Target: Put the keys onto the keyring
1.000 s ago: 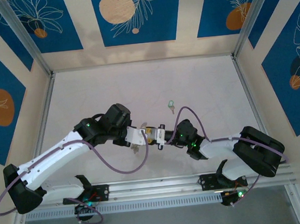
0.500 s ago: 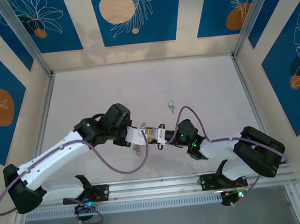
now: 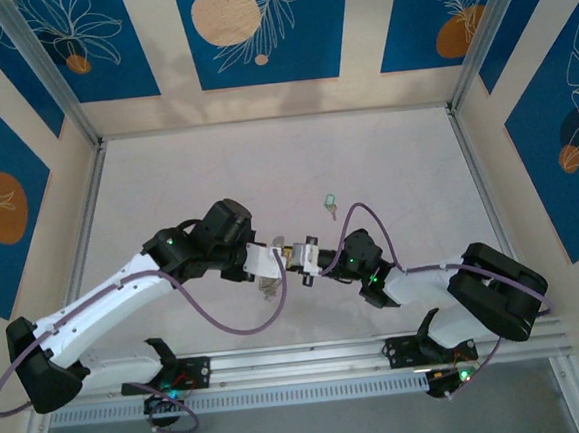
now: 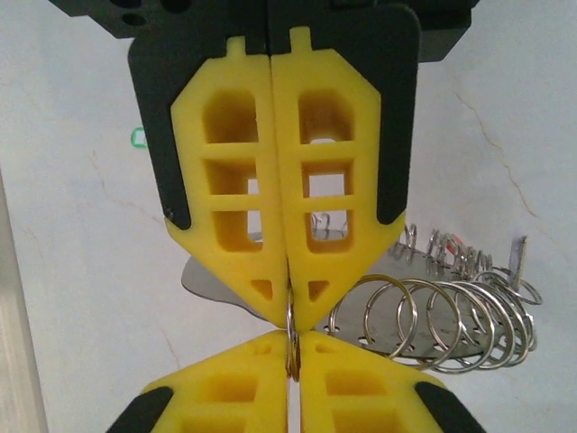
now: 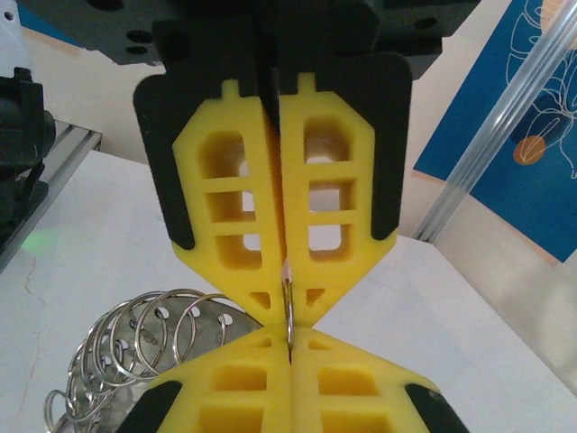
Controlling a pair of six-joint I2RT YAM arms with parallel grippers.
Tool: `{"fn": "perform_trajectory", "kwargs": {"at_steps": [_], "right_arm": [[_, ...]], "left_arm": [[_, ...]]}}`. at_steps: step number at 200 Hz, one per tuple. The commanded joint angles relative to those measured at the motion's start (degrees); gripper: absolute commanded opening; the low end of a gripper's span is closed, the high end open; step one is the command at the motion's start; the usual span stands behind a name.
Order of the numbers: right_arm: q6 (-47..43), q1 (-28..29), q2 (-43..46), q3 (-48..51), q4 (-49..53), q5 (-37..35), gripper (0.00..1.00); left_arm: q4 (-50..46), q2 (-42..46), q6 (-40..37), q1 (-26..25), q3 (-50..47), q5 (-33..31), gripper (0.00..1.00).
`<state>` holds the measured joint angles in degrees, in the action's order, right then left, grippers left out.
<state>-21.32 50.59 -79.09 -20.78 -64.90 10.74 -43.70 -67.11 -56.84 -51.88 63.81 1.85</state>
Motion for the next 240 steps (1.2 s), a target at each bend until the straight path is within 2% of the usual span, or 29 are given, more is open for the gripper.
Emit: {"fn": "perform_trajectory", "kwargs": {"at_steps": [1,18,47,81,144,181,209,240], "right_arm": [[2.1,-0.7,-0.2,0.1,-6.4,1.8,0.00],[4.0,-1.6,-0.2,1.1,-9.2,3.6,0.00],[6.5,-2.2,-1.5,1.8,-14.2,5.7,0.00],[8.3,-2.5,0.0,2.3,-15.3,7.5,0.00],[9.5,-3.6,2.2,2.2,-15.2,10.7,0.00],[9.9,-3.8,2.3,1.5,-14.8,12.1,0.00],[10.1,-3.7,2.2,1.2,-14.9,13.0,0.00],[9.9,-3.6,2.2,0.7,-15.0,13.4,0.00]], "left_arm": [[5.7,3.1,1.6,0.3,-2.0,2.4,0.14],[11.1,6.0,4.7,2.1,-5.3,3.9,0.24],[20.1,9.1,8.9,4.7,-9.2,12.9,0.25],[20.1,11.3,9.7,6.0,-11.2,17.2,0.25],[26.1,15.6,16.7,9.5,-16.5,22.6,0.28],[26.4,16.0,17.3,10.7,-16.8,25.7,0.29],[26.0,15.0,17.2,11.0,-16.5,31.9,0.30],[23.7,12.7,16.5,11.0,-15.2,34.5,0.28]]}}
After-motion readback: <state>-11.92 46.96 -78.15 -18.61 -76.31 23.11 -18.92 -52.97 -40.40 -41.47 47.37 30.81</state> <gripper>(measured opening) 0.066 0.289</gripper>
